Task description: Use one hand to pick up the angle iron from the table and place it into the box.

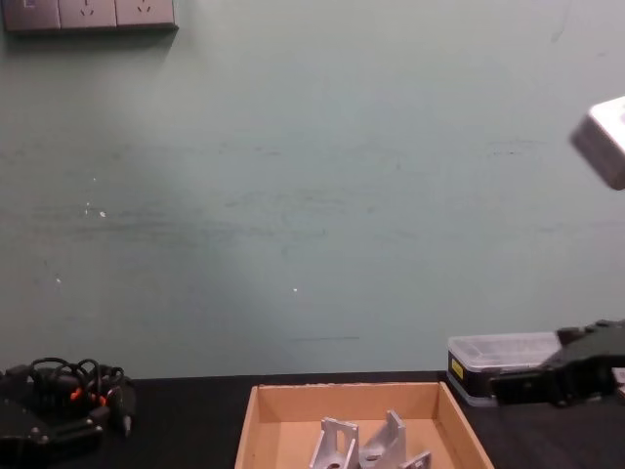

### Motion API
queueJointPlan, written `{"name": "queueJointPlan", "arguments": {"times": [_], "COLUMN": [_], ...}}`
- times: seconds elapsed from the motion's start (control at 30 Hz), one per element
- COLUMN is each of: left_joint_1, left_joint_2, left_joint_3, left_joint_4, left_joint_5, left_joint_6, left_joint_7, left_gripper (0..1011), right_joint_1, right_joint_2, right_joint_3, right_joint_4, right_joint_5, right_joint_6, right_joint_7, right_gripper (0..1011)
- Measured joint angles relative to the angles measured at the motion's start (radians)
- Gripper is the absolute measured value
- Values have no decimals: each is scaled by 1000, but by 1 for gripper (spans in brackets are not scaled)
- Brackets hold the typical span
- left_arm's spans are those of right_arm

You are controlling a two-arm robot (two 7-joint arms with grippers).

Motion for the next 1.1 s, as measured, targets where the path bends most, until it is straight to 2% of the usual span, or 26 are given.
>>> {"name": "queueJointPlan", "arguments": {"times": [0.07, 0.17, 0.27, 0.4, 0.5, 1.1], "left_joint_1": [0, 0, 0, 0, 0, 0], "left_joint_2": [0, 0, 0, 0, 0, 0], "left_joint_3": [0, 0, 0, 0, 0, 0], "left_joint_4": [0, 0, 0, 0, 0, 0], "left_joint_5": [0, 0, 0, 0, 0, 0], "left_joint_6": [0, 0, 0, 0, 0, 0], "left_joint_7": [0, 0, 0, 0, 0, 0], "left_gripper": [1011, 1011, 1011, 1011, 1011, 1012], "right_joint_1": [-37, -62, -84, -83, -70, -68], "right_joint_2": [-4, -9, -21, -29, -31, -29], "right_joint_3": [19, 29, 26, 15, 2, 2], "right_joint_4": [-8, -7, 29, 65, 96, 92], "right_joint_5": [-9, -24, -68, -92, -104, -101], "right_joint_6": [-46, -94, -161, -184, -207, -198], "right_joint_7": [-26, -48, -88, -95, -73, -69], "right_gripper": [1000, 1000, 1000, 1000, 1000, 1000]}}
